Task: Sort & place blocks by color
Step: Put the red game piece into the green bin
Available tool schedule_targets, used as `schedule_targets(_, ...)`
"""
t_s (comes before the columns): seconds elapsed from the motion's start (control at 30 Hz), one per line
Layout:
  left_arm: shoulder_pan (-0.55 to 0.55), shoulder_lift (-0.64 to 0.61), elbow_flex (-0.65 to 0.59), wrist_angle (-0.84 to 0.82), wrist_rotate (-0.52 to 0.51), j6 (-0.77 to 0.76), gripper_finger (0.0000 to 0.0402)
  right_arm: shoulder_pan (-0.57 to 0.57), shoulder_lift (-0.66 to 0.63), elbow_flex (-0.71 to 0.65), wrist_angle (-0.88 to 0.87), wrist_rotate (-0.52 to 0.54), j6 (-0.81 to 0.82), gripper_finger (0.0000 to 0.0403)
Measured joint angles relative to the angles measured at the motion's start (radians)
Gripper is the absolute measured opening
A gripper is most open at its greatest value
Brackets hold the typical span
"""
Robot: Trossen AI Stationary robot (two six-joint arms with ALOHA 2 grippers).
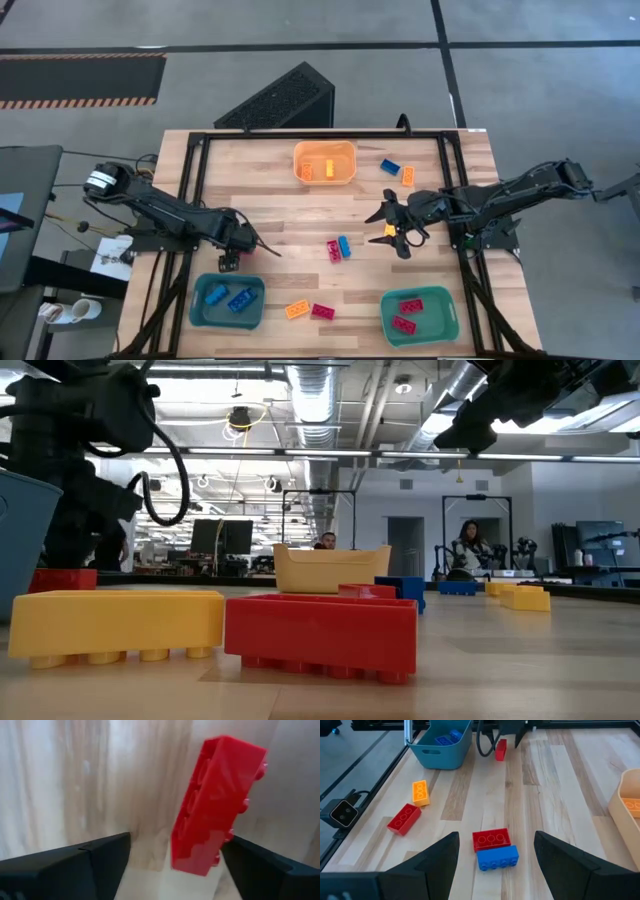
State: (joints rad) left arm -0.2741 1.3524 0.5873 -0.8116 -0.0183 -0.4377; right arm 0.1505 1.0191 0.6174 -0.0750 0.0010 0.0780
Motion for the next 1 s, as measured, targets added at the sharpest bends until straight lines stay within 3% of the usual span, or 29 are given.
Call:
schedule_targets(0.2,-0.001,0.030,0.010,0.011,0.023,-0.011,0.0165,0.000,0.000,0.000,0.000,0.000,-0.001,0.0281)
schedule_targets(0.33,0.001,0.024,0.086,-0.061,-0.067,-0.008,0.0063,0.000,0.000,0.000,0.000,0.029,0.001,0.0281)
schedule_targets(0.53,0.000,-0.058,0.221,-0.067,-0.295,0.072,0.0064,-0.002,0.000,0.000,-0.002,0.117,0.023,0.0281)
schedule_targets(0.7,0.018,-0.161,0.199,0.291,-0.313,0.191,0.0064,-0.002,0.000,0.000,-0.018,0.121,0.031,0.0281)
schedule_targets(0.83,0.029,-0.206,0.098,0.628,-0.219,0.263,0.0064,0.000,0.000,0.000,-0.025,0.117,0.038,0.0281)
schedule_targets(1.0,0.051,-0.207,-0.047,1.071,-0.206,0.325,0.0064,0.005,0.000,0.000,0.007,0.117,0.031,0.0281)
